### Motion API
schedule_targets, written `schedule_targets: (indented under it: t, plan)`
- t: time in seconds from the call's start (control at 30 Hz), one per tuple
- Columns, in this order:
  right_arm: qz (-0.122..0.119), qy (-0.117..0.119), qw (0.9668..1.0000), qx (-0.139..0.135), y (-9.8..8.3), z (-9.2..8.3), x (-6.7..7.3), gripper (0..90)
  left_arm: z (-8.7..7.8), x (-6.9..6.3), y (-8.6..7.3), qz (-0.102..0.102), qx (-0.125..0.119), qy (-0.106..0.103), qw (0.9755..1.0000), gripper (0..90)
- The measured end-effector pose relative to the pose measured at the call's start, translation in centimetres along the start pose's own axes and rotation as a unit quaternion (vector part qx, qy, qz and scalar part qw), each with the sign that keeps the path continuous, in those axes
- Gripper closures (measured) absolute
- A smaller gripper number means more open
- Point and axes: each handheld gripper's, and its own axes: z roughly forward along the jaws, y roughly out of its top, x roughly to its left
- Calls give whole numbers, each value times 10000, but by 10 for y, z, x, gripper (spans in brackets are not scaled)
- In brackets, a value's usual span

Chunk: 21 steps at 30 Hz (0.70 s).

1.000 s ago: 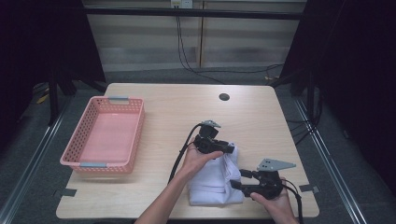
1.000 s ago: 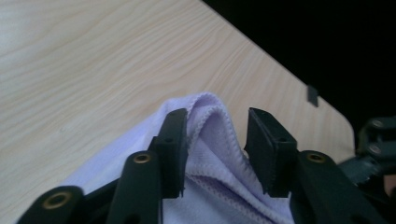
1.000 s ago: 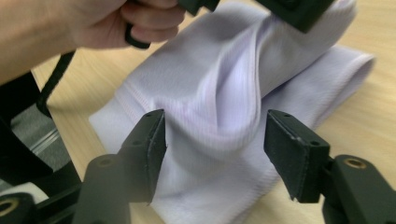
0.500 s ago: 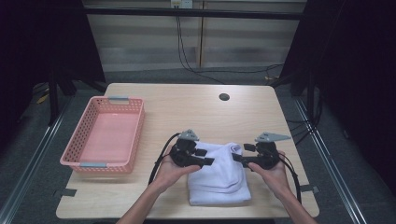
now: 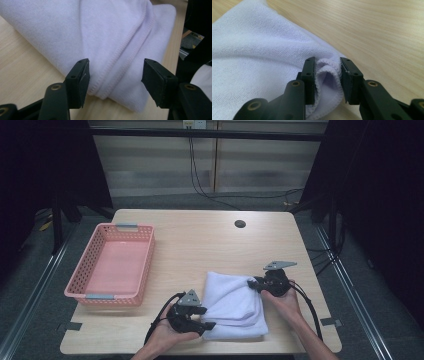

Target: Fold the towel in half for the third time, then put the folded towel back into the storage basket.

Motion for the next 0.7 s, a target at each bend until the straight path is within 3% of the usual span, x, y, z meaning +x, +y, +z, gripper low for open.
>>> schedule_targets:
  t: [0.07, 0.13, 0.2, 0.27, 0.3, 0.37, 0.43, 0.53, 0.6, 0.63, 0.7]
  plan:
    - [-44, -14, 10000, 22, 0, 1, 0, 664, -6, 0, -5, -65, -23, -69, 10000, 382]
    - [-26, 13, 10000, 61, 0, 2, -3, 621, -10, 2, -13, -109, 14, 22, 9999, 358]
    - [-79, -8, 9999, 70, 1, 3, -4, 549, -10, 5, -18, -246, 187, 16, 9995, 339]
    - [-184, 5, 9998, 60, 3, 1, -7, 409, -9, 4, -20, -192, 321, 14, 9993, 327]
    - [-159, 96, 9998, 62, 4, 0, -7, 364, -8, 2, -20, -95, 292, 100, 9995, 344]
    - [-200, 327, 9992, -71, 7, -2, -8, 299, -5, 2, -17, -30, 272, 1, 9996, 339]
    - [-265, 481, 9985, 15, 8, 1, -7, 264, 0, 5, -14, -152, 329, 30, 9993, 298]
    - [-347, 526, 9978, 183, 10, 10, -5, 225, 7, 6, -11, -156, 258, 13, 9995, 269]
    - [-341, 588, 9974, 234, 13, 13, -6, 209, 14, 4, -9, -12, 443, 132, 9989, 254]
    - [-354, 624, 9971, 240, 14, 15, -6, 194, 15, 4, -7, 94, 548, 86, 9984, 235]
    - [-378, 590, 9969, 345, 14, 18, -6, 184, 15, 5, -7, 57, 495, 39, 9988, 224]
